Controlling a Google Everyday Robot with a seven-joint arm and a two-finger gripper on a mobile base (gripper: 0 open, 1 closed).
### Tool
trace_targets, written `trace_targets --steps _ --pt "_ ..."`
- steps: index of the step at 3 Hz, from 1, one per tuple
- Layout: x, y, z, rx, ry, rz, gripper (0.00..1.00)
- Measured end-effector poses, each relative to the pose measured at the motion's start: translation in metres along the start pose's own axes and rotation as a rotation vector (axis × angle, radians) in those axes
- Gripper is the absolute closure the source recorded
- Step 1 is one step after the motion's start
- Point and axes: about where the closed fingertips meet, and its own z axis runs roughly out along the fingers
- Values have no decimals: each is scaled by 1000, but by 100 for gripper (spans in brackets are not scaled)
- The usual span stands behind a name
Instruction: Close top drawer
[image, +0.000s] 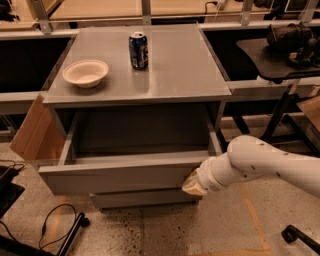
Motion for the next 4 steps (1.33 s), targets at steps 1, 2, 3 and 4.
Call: trace_targets --steps 1,2,3,4 --pt "-2 -34 1 6 13 -16 100" --pt "-4 -61 -4 25 19 -16 100" --pt "-7 -120 -18 61 35 -4 100" --pt "-8 -129 -21 68 37 -1 100"
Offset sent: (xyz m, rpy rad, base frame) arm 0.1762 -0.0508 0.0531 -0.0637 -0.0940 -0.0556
